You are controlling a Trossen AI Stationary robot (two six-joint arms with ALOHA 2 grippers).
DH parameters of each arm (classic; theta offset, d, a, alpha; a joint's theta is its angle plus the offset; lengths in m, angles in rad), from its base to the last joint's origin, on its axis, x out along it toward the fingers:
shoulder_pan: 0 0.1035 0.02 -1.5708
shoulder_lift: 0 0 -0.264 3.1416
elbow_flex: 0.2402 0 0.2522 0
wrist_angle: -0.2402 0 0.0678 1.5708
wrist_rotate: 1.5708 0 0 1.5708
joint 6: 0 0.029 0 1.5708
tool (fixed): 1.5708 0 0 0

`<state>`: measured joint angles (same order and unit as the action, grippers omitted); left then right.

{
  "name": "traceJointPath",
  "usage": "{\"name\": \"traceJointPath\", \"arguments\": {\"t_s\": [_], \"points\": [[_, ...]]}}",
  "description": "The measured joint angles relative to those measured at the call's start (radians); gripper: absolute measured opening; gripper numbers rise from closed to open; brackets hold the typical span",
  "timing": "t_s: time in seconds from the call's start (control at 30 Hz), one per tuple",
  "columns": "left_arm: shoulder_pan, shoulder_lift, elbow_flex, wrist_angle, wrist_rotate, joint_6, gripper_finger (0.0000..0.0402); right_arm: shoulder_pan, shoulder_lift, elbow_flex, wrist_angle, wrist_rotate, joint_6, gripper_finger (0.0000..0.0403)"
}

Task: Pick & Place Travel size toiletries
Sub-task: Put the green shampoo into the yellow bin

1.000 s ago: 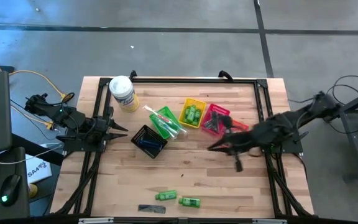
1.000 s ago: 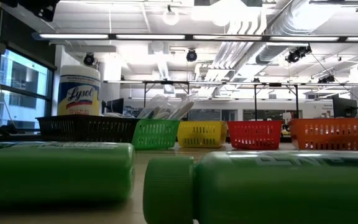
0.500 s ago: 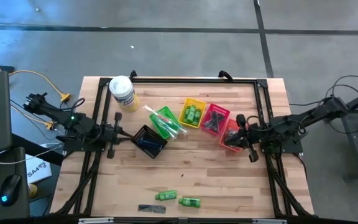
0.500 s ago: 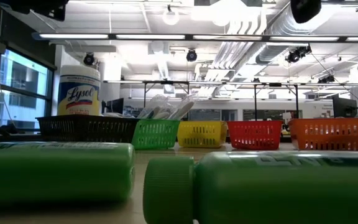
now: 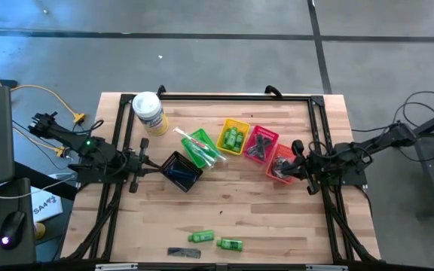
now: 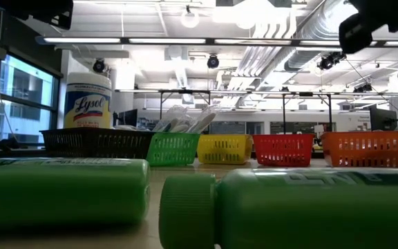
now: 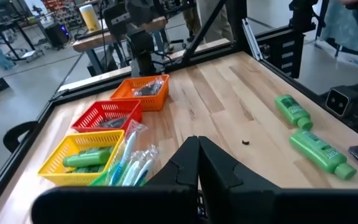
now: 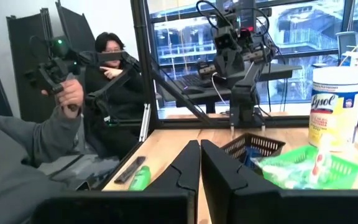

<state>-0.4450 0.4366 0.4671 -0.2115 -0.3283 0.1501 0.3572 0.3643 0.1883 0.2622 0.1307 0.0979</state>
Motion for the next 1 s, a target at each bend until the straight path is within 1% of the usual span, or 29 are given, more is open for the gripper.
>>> {"name": "traceJointPath", "arguments": {"t_s": [0.33, 0.47, 0.6, 0.77, 0.83, 0.9, 1.0], "points": [[0.0, 0.001, 0.0, -0.02, 0.0, 0.006, 0.0, 0.0, -0.127, -0.118, -0.003, 0.0, 0.004, 0.0006], [0.0, 0.019, 0.0, -0.023, 0.0, -0.03, 0.0, 0.0, -0.164, -0.171, -0.004, 0.0, 0.007, 0.0006], [0.0, 0.06, 0.0, -0.022, 0.0, -0.078, 0.0, 0.0, -0.187, -0.179, -0.039, 0.001, 0.025, 0.0006], [0.0, 0.17, 0.0, 0.017, 0.005, -0.104, 0.0, 0.0, -0.187, -0.179, -0.038, 0.0, 0.045, 0.0007], [0.0, 0.237, 0.008, 0.071, 0.04, -0.119, 0.0004, 0.0, -0.187, -0.18, -0.037, 0.0, 0.055, 0.0007], [-0.001, 0.323, 0.043, 0.106, 0.086, -0.151, 0.0016, 0.0, -0.187, -0.18, -0.037, 0.0, 0.056, 0.0007], [-0.001, 0.478, 0.137, 0.106, 0.117, -0.238, 0.0046, 0.0, -0.187, -0.18, -0.037, 0.0, 0.056, 0.0007]]}}
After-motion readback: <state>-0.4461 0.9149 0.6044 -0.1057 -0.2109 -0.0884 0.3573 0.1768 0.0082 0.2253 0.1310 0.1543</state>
